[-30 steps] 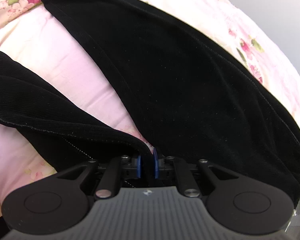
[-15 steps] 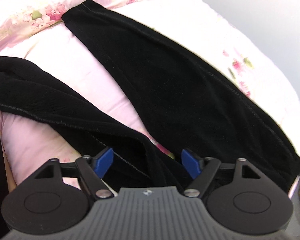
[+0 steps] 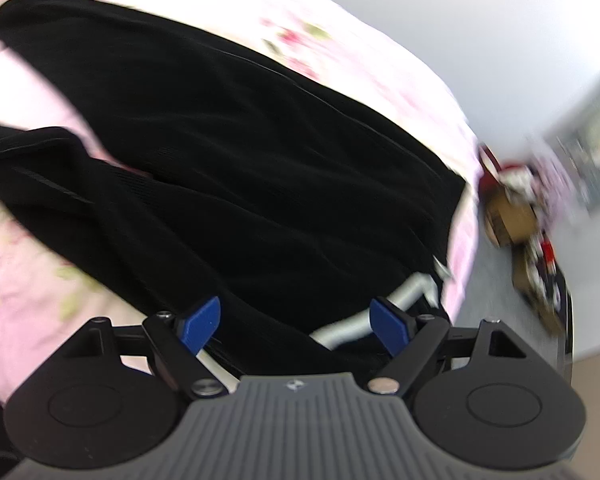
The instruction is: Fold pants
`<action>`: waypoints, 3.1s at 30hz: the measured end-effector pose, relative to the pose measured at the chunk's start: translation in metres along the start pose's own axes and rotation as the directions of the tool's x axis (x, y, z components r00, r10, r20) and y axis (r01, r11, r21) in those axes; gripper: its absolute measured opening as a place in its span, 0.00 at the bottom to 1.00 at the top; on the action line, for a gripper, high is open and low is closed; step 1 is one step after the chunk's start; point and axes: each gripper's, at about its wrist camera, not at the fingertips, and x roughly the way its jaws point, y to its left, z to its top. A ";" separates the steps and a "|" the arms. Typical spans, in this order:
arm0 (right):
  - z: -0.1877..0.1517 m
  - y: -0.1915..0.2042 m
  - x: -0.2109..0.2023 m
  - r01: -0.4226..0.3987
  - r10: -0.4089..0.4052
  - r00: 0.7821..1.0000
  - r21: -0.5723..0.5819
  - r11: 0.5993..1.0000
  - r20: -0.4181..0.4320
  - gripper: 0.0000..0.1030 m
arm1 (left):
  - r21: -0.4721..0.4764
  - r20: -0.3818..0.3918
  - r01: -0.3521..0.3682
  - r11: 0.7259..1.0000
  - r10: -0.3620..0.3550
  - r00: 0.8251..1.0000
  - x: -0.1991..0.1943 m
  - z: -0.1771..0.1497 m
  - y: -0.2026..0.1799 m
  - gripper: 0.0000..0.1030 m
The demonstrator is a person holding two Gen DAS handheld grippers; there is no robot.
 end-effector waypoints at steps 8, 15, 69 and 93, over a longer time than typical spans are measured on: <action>-0.027 -0.033 0.020 0.090 -0.089 0.995 0.024 0.996 -0.055 0.77 | -0.027 -0.028 -0.007 1.000 0.006 1.000 0.001 0.000 -0.003 0.55; -0.043 -0.045 0.023 0.089 -0.087 0.995 0.043 0.995 -0.052 0.78 | -0.055 0.019 0.138 0.989 -0.137 0.990 -0.029 -0.019 -0.003 0.74; -0.103 0.018 0.055 0.142 -0.090 0.988 -0.531 0.835 0.122 0.25 | -0.794 -0.031 -0.141 0.591 0.193 0.981 -0.127 -0.006 0.158 0.14; 0.085 -0.052 0.054 0.272 -0.234 0.949 -0.171 0.947 0.213 0.19 | -0.822 -0.071 -0.259 0.508 0.360 0.930 -0.108 0.066 0.273 0.15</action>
